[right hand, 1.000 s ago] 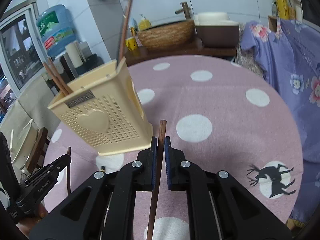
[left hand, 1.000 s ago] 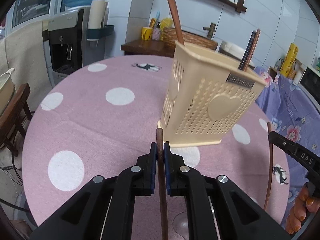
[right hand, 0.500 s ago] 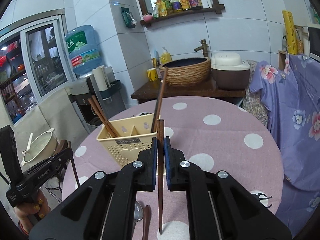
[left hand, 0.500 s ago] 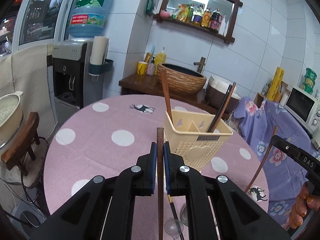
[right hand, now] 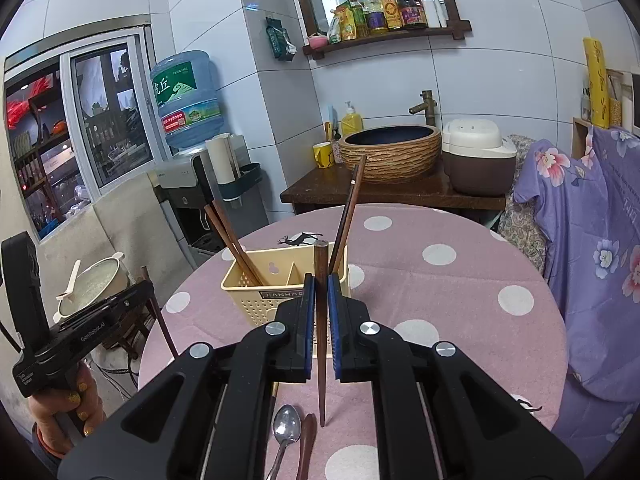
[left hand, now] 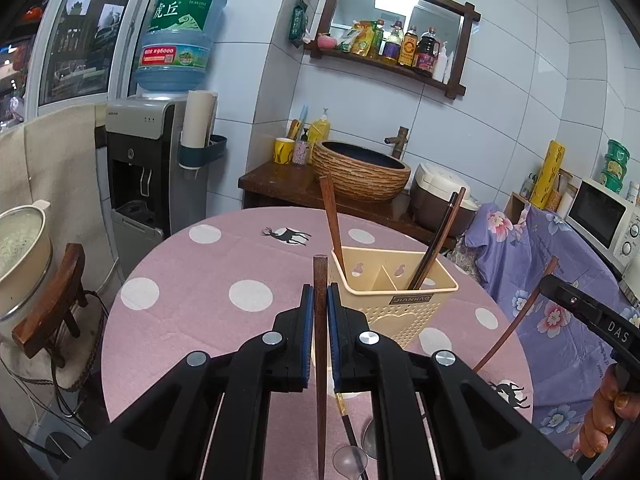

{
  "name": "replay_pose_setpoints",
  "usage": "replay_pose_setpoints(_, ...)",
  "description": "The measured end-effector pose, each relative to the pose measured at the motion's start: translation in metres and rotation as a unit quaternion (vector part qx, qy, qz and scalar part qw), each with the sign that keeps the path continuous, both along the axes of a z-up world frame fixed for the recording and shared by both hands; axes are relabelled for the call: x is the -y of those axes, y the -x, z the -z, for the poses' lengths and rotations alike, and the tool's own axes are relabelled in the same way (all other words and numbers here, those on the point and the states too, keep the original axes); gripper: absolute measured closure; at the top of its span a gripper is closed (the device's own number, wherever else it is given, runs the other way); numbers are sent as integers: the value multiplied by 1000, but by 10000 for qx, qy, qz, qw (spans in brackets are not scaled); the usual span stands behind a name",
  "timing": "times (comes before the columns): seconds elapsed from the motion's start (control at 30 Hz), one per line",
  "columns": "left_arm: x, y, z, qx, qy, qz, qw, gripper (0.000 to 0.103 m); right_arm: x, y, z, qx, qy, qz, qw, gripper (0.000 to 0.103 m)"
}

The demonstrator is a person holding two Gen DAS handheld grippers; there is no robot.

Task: Organize utensils
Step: 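Lift both brown chopsticks and carry them over the beige holder, then lower both chopsticks into the holder and open both tools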

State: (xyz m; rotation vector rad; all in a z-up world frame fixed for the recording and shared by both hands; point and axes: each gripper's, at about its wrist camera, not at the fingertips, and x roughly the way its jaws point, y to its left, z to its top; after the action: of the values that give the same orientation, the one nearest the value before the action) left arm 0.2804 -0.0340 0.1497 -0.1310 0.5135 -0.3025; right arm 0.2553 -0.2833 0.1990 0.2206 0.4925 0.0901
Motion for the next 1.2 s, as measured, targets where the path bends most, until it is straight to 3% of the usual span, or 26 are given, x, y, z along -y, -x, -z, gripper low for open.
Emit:
replay_pose_setpoints(0.33, -1, 2, -31, 285, -10, 72, 9996, 95, -1, -4, -30, 91, 67, -224, 9997, 96)
replay_pose_setpoints(0.6, 5, -9, -105, 584, 241, 359, 9974, 95, 4, -18, -102, 603, 15, -207, 9980, 96)
replay_pose_setpoints(0.7, 9, -26, -140, 785, 447, 122, 9958, 95, 6, -30, -129, 854, -30, -38, 9963, 96)
replay_pose_setpoints(0.8, 17, -42, -155, 944, 523, -175, 9940, 95, 9, -43, -146, 1057, -88, 193, 9942, 96)
replay_pose_setpoints(0.9, 26, -54, -150, 1098, 478, -479, 9917, 95, 11, -59, -141, 1080, -66, 422, 9932, 96)
replay_pose_setpoints(1.0, 31, -63, -132, 1099, 481, -617, 9909, 95, 11, -77, -117, 832, -111, 482, 9953, 96)
replay_pose_setpoints(1.2, 32, -77, -74, 628, 535, -638, 9946, 95, 8, -91, -64, 403, -91, 507, 9979, 96)
